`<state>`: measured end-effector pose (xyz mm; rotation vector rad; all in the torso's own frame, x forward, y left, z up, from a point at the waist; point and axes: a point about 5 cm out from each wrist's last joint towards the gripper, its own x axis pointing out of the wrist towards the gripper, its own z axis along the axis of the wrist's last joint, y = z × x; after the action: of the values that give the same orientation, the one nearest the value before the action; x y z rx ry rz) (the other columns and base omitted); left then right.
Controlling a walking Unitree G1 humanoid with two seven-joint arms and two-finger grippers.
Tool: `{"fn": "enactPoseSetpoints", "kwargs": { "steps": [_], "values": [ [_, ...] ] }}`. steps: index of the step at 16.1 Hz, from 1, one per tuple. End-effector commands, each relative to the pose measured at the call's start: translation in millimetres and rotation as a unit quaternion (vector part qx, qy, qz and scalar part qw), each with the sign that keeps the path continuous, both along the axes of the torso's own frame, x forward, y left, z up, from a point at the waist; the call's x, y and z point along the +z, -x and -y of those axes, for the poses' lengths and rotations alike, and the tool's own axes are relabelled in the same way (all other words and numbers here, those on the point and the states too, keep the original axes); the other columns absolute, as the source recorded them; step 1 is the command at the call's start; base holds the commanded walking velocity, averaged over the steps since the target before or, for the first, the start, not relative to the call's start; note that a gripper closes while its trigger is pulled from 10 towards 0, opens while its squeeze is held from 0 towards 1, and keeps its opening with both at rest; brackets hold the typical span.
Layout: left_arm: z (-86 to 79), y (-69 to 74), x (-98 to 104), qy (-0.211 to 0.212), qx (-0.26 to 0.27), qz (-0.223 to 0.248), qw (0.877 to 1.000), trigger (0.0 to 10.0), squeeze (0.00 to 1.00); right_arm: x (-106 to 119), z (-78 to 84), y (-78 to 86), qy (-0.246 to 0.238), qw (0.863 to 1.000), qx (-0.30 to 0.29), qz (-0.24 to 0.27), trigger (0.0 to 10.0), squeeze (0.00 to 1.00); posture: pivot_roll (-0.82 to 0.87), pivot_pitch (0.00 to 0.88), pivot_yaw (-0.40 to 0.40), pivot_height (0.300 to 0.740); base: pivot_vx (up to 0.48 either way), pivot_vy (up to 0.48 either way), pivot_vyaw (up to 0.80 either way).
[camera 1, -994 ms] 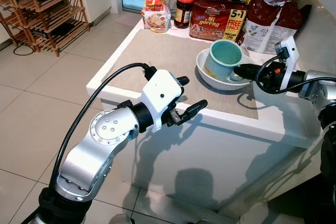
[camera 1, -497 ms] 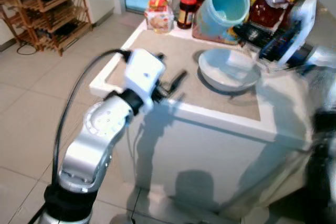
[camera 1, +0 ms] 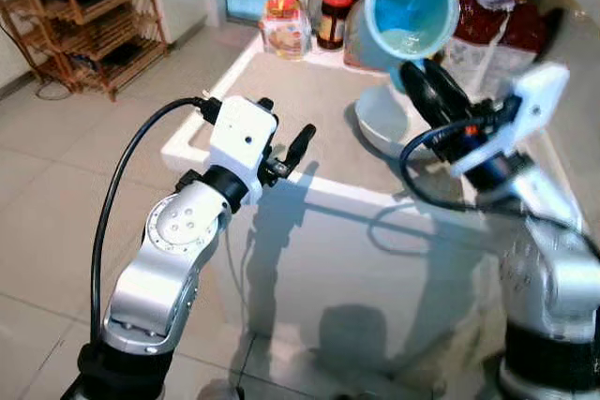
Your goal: Setting the table
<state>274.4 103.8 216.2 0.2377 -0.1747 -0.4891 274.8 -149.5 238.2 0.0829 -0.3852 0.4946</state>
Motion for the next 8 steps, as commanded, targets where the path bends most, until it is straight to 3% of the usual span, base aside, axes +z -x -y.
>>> {"fn": "enactPoseSetpoints", "kwargs": {
  "steps": [1,5,8],
  "values": [
    [0.7,-1.5,0,-0.005,0.005,0.001,1.000,10.0,0.00,-1,-1.4,6.2,-0.004,1.000,-0.018,-0.011,10.0,0.00,0.04,0.030,-0.050,0.740,-0.450,0.000,0.00],
    [-2.8,-2.6,-4,-0.014,0.022,0.000,1.000,10.0,0.00,-10,-4.9,20.9,-0.001,0.998,-0.052,-0.023,10.0,0.00,0.03,0.046,-0.046,0.740,-0.433,0.000,0.00],
    [-12.6,-7.1,-10,0.025,0.072,-0.009,0.997,10.0,0.00,-8,0.1,26.4,-0.002,0.996,-0.090,-0.023,10.0,0.00,0.02,0.055,-0.042,0.740,0.000,0.000,0.00]
  ]
}}
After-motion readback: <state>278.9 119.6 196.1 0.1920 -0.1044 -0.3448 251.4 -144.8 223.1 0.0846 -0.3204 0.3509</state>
